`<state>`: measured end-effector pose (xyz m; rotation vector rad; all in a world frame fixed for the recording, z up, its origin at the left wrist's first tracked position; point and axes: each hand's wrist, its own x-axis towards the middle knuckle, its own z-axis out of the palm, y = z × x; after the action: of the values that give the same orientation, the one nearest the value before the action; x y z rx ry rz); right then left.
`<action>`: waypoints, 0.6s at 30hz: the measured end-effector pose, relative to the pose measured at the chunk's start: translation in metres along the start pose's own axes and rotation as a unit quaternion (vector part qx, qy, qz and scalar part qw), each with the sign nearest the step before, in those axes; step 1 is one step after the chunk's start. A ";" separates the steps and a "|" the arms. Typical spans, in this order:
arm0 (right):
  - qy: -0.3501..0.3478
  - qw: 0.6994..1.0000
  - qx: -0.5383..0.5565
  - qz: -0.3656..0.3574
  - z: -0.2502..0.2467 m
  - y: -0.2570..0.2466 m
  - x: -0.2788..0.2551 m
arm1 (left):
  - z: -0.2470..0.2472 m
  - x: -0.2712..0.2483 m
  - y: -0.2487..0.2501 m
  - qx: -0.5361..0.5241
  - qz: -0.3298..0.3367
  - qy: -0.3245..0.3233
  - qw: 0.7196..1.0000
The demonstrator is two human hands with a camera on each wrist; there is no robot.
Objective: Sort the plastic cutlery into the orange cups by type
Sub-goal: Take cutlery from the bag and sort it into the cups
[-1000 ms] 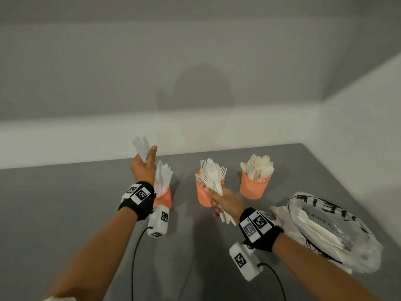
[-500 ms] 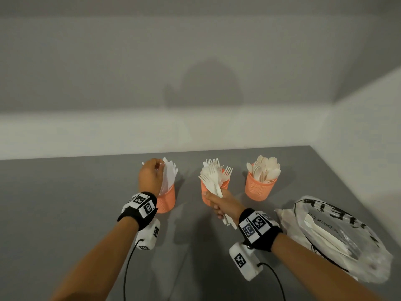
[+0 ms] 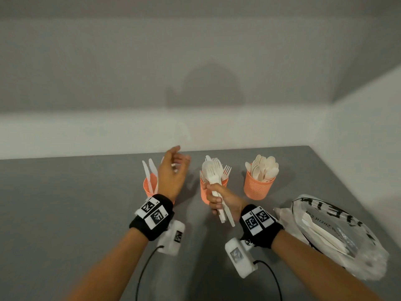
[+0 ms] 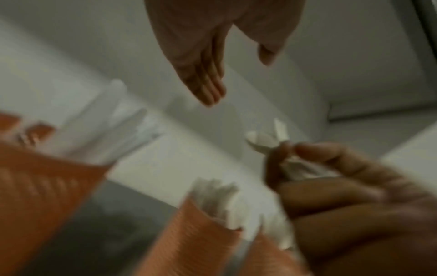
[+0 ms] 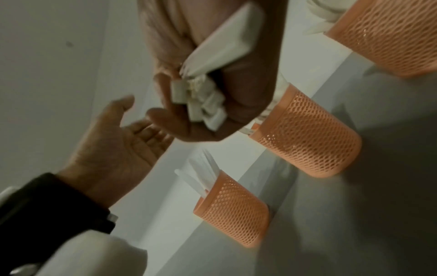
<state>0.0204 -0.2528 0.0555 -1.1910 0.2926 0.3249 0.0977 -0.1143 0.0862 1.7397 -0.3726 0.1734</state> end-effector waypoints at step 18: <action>0.022 1.000 -0.005 0.002 0.009 0.007 -0.005 | 0.049 -0.025 0.018 -0.115 -0.203 -0.100 0.967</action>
<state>0.0135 -0.2425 0.0545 -1.2082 0.3315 0.3038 0.0641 -0.1612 0.0855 1.5690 -0.1660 -0.3330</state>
